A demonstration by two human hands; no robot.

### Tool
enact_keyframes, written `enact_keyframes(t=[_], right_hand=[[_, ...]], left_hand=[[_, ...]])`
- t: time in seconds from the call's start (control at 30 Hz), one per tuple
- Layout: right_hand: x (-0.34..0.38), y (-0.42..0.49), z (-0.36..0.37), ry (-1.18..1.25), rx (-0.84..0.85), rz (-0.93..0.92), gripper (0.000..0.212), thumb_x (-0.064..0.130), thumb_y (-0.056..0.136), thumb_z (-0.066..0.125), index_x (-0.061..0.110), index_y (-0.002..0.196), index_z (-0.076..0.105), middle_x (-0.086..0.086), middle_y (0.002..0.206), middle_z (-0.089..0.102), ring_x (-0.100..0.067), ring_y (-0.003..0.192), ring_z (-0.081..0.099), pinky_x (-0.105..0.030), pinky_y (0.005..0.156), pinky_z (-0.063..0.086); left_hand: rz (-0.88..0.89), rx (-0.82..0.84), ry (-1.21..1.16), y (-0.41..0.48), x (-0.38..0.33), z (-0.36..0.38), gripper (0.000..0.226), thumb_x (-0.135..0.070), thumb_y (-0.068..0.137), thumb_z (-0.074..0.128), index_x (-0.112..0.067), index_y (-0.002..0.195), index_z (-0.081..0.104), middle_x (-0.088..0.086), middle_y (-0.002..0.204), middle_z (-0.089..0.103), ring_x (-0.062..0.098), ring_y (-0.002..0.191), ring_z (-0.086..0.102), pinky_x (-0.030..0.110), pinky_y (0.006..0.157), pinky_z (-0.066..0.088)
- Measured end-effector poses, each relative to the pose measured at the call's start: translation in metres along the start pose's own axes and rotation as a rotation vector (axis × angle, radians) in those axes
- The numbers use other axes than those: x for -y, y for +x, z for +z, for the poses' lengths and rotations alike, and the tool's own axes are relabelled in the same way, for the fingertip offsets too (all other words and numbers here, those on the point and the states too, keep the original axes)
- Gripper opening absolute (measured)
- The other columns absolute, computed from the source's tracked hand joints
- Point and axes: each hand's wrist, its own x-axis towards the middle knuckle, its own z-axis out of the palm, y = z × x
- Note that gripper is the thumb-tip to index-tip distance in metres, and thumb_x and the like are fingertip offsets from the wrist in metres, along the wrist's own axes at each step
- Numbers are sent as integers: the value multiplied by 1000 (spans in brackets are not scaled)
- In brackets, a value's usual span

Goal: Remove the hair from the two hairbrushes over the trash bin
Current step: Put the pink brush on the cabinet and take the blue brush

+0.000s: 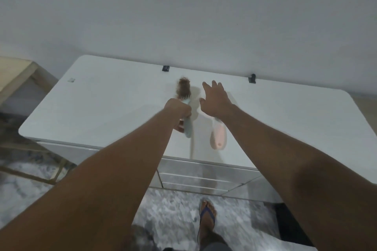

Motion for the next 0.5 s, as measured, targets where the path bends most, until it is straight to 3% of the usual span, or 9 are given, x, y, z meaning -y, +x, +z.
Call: enact_keyframes(t=[0.13, 0.27, 0.37, 0.5], right_hand=[[55, 6, 0, 16, -2, -107, 59, 29, 97, 49, 11, 149, 29, -19, 147, 34, -40, 141, 27, -49, 112, 34], [141, 1, 13, 39, 16, -276, 60, 29, 97, 49, 11, 151, 28, -20, 148, 34, -40, 141, 27, -49, 112, 34], [220, -18, 26, 40, 48, -433, 62, 29, 98, 50, 11, 152, 26, -20, 151, 31, -40, 143, 24, -48, 114, 33], [331, -62, 52, 49, 78, -681, 64, 30, 96, 52, 10, 151, 27, -22, 149, 33, -41, 139, 29, -49, 112, 35]], left_hand=[[32, -123, -152, -5, 21, -53, 9, 5, 84, 68, 6, 82, 59, 20, 85, 68, 32, 70, 69, 54, 68, 60], [33, -335, -247, -19, 69, -134, 27, -6, 77, 80, 8, 95, 66, 21, 85, 73, 34, 69, 74, 62, 70, 58], [20, -495, -354, -44, 116, -197, 25, -6, 79, 80, 5, 93, 63, 18, 83, 69, 32, 66, 71, 59, 68, 59], [-16, -712, -470, -97, 196, -272, 36, -9, 81, 79, 5, 108, 59, 19, 102, 66, 35, 84, 68, 47, 58, 60]])
